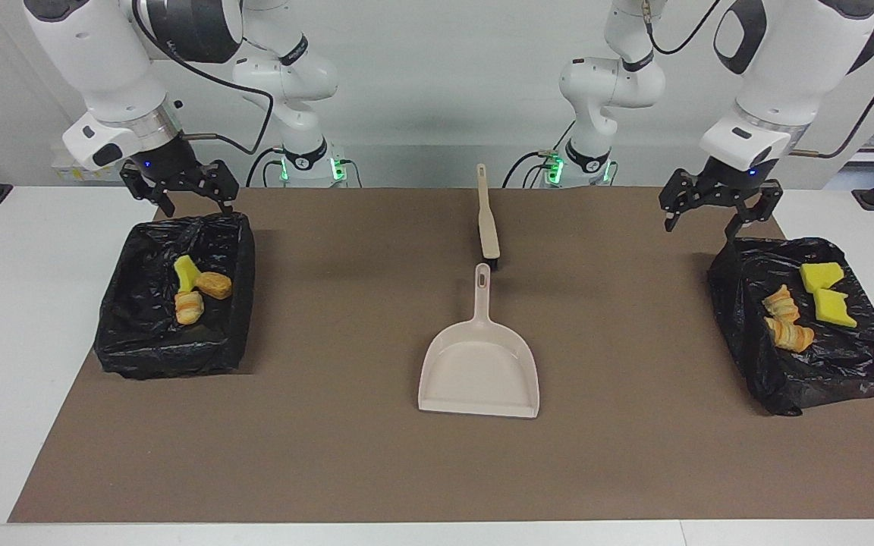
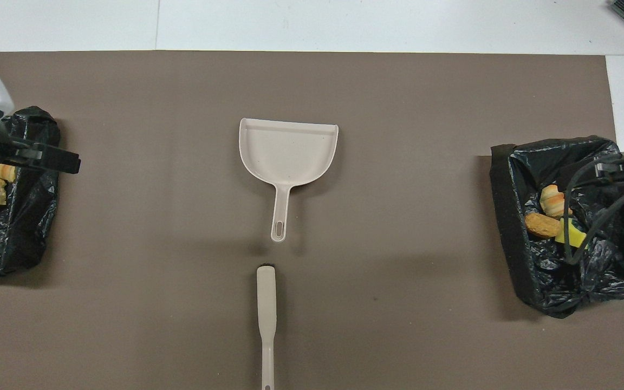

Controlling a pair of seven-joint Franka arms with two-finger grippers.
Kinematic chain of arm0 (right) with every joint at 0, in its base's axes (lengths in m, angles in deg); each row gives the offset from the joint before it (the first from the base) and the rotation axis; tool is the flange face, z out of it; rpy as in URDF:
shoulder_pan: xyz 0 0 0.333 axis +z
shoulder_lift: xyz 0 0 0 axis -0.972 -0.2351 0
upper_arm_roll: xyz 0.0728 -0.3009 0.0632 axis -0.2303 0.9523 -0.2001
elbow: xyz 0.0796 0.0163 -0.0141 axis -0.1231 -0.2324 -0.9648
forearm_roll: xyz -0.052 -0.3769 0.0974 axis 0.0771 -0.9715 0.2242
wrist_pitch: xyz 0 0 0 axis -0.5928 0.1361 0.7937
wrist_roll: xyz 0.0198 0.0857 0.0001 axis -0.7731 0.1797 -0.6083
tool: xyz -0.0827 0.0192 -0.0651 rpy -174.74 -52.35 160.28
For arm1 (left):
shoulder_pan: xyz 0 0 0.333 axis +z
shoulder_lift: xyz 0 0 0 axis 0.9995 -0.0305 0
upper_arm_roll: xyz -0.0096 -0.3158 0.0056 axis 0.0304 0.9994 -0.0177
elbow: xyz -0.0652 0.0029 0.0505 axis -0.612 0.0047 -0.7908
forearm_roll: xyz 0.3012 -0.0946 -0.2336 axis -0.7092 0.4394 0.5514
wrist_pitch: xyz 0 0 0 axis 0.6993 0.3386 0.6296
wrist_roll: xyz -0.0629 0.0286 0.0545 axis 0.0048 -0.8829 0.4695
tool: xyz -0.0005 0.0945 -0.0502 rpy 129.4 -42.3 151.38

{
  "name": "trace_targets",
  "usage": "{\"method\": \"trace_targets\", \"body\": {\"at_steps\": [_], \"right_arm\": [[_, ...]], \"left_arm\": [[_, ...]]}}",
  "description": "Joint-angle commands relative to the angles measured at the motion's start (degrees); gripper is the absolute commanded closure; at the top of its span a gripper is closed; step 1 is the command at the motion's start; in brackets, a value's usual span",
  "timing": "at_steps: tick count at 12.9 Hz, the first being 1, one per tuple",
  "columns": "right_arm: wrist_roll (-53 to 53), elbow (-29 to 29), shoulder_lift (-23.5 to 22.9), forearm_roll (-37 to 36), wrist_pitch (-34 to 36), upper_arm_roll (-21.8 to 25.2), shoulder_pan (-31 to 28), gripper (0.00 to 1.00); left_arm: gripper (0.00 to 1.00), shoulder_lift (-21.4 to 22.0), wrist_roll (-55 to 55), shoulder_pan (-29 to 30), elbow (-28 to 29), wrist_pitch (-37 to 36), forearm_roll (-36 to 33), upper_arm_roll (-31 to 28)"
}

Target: Sweep and dump trash in bin

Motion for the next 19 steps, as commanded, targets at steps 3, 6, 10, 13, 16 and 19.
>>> {"method": "trace_targets", "body": {"at_steps": [3, 6, 10, 13, 16, 19], "right_arm": [[-0.4, -1.7, 1.3, 1.0, -1.3, -0.2, -0.3, 0.0], [-0.4, -1.7, 1.3, 1.1, -1.3, -0.2, -0.3, 0.0], [-0.4, -1.7, 1.4, 1.1, -1.3, -0.2, -0.3, 0.0], [-0.4, -1.7, 1.3, 1.1, -1.3, -0.2, -0.3, 0.0], [-0.4, -1.7, 1.3, 1.1, -1.3, -0.2, -0.3, 0.0], [-0.4, -1.7, 1.3, 1.1, -1.3, -0.2, -0.3, 0.0]], "left_arm": [[0.0, 1.9, -2.6, 3.9, 1.3, -2.4, 1.6, 0.6], [0.0, 2.3, -2.7, 3.9, 1.7, -2.8, 1.6, 0.6], [0.0, 2.3, -2.6, 3.9, 1.5, -2.5, 1.5, 0.7], [0.0, 2.3, -2.3, 4.0, 1.5, -2.9, 1.4, 0.5], [0.0, 2.7, -1.9, 3.9, 1.9, -4.2, 1.4, 0.4], [0.0, 3.0, -1.7, 4.2, 2.0, -4.6, 1.4, 0.4]]}}
